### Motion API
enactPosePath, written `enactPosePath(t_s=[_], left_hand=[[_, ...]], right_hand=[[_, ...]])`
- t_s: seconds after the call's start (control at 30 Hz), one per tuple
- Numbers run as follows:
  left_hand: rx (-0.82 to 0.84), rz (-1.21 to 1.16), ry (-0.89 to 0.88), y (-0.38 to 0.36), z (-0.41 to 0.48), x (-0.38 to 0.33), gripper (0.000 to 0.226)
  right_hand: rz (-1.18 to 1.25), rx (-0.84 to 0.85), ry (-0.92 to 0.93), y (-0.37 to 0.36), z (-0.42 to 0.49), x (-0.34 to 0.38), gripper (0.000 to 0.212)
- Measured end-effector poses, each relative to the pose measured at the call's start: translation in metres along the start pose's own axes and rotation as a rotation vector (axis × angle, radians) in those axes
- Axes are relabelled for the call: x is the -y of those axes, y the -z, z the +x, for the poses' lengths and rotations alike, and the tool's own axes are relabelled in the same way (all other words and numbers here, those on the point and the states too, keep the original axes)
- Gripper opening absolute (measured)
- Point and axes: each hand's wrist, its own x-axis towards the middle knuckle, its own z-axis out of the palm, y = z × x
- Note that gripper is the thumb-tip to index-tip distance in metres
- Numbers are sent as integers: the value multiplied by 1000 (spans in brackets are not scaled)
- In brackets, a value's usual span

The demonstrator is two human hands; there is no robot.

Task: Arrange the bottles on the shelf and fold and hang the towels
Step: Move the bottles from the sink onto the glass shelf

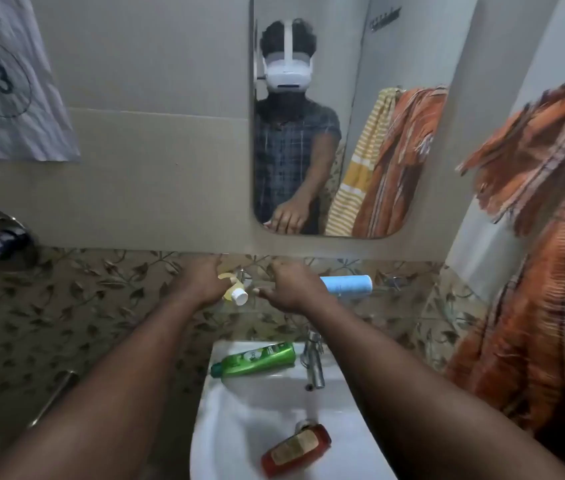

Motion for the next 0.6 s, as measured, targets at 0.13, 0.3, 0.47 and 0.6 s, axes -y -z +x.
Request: enactPosePath(t_s=[0.13,0.3,0.47,0.6], left_hand=[[-64,-68,221,-9,13,14,32],[-78,-97,365,-25,24,13,41],[-44,-160,498,-33,37,23,48],[45,-157,510,-26,44,27,49]], right_hand=[[135,13,-11,-12,28,4,62],[267,64,-42,-33,58,9,51],[345,118,-66,-48,71,18,48],[327,172,-96,-46,75,36,40]])
